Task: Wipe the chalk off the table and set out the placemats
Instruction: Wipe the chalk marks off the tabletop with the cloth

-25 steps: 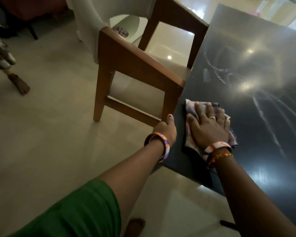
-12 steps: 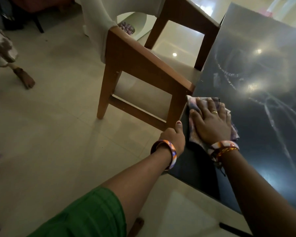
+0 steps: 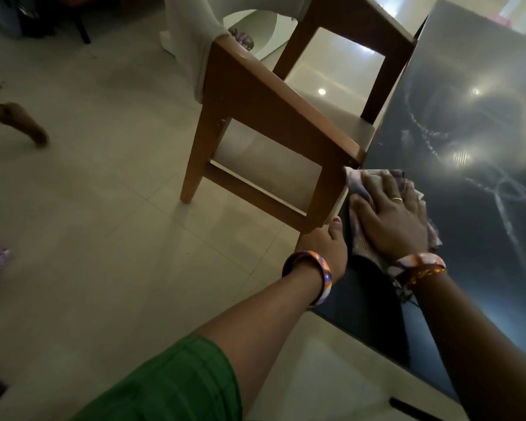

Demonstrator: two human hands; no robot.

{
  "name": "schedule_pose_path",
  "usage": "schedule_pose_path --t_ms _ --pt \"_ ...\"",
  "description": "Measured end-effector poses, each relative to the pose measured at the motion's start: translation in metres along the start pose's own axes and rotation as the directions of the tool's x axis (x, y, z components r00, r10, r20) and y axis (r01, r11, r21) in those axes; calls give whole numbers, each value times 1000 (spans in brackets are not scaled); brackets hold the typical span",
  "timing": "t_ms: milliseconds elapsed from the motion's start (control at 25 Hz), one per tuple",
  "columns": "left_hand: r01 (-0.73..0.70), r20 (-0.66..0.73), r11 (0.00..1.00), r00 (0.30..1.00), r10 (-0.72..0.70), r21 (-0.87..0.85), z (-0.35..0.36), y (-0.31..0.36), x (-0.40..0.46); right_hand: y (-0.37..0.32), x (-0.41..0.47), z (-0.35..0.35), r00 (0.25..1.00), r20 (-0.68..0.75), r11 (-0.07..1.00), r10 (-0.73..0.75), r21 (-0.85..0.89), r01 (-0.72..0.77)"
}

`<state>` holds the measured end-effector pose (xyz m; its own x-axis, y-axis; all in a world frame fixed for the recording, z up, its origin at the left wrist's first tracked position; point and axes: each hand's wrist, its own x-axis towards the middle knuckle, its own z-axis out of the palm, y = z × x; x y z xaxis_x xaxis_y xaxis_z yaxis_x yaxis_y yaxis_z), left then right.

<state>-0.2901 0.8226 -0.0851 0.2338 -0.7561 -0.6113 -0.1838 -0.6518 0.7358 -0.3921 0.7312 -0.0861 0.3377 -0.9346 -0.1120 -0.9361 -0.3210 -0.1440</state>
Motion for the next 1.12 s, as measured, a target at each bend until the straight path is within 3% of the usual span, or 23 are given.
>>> schedule_pose_path --t_ms 200,320,440,640,720,960,1120 --pt "-3 -28 999 1000 1 -45 3 -2 7 -14 81 -17 993 45 985 113 129 -118" --pt "-8 -45 996 999 4 -92 5 -2 8 -16 94 -19 991 40 985 125 118 -129" --pt "-1 -33 993 999 -3 -117 2 -5 11 -16 61 -12 997 28 993 72 91 -74" --pt "221 179 911 970 -166 -349 -12 -61 3 -34 -7 3 1000 7 999 -2 50 2" --pt "236 225 863 963 -146 -447 -13 -85 -10 -41 -37 8 999 12 999 -40 36 39" --pt "141 165 777 985 -48 -614 -7 -92 -47 -53 -126 22 990 -22 989 -138 54 139" --pt "54 73 855 997 -19 -516 5 -84 -62 1 -181 33 980 -147 990 -134 -63 126"
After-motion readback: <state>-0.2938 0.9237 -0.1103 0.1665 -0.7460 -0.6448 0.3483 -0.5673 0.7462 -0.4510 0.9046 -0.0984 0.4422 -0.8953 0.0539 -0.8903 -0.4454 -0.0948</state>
